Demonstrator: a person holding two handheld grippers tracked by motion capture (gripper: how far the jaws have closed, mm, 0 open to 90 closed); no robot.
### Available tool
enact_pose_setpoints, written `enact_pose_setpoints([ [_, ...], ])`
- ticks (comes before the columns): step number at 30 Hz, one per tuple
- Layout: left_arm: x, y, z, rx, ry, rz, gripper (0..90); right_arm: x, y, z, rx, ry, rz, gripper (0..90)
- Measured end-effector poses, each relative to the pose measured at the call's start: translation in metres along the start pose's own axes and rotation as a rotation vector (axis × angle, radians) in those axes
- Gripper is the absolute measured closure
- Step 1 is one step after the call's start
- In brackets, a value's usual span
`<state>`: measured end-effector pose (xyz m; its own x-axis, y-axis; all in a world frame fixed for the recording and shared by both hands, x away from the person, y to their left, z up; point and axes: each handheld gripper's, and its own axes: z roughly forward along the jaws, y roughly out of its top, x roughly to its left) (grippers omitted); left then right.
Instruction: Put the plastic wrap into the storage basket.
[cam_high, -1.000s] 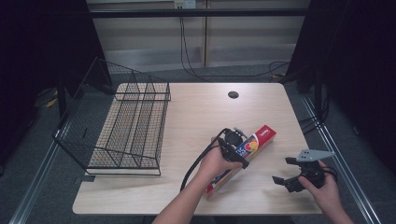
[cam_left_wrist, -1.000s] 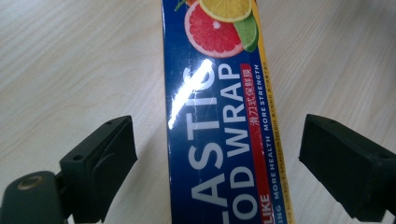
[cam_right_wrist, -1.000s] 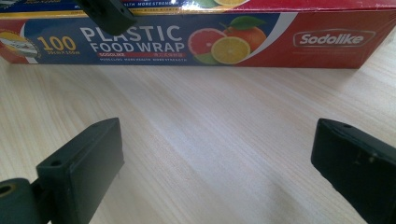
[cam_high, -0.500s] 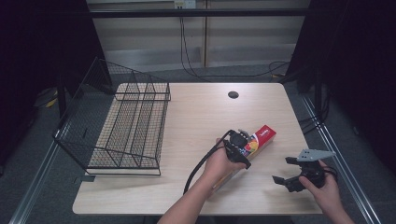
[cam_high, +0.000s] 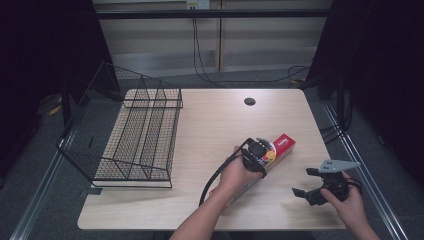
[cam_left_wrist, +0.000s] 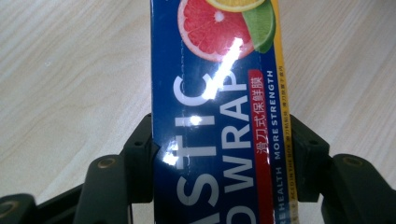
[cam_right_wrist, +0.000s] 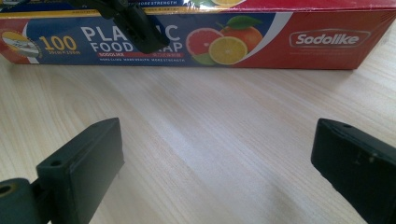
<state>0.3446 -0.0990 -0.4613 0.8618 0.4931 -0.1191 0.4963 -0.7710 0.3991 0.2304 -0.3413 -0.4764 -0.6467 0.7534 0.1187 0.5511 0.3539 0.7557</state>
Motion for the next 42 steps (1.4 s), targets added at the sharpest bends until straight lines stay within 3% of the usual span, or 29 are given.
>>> enact_pose_setpoints([
  [1,0.001,-0.001,0.000,-0.001,-0.008,-0.018,41.2,0.000,0.000,0.000,-0.001,0.000,0.000,1.8],
  [5,0.004,-0.001,-0.003,0.019,-0.019,-0.017,41.8,-0.001,0.000,0.000,-0.001,0.000,0.000,1.8],
  [7,0.005,-0.002,-0.005,0.020,-0.035,-0.045,41.8,-0.001,0.000,0.000,0.000,0.001,0.002,1.8],
  [15,0.016,-0.002,-0.019,0.042,-0.026,-0.072,42.4,-0.001,0.000,-0.001,-0.010,0.006,0.003,1.8],
  [28,0.033,-0.003,-0.046,0.034,-0.021,-0.128,42.3,-0.002,0.001,-0.001,-0.017,0.006,0.009,1.8],
  [42,0.050,-0.007,-0.076,0.035,0.018,-0.184,42.3,-0.001,0.001,-0.001,-0.019,0.010,0.006,1.8],
])
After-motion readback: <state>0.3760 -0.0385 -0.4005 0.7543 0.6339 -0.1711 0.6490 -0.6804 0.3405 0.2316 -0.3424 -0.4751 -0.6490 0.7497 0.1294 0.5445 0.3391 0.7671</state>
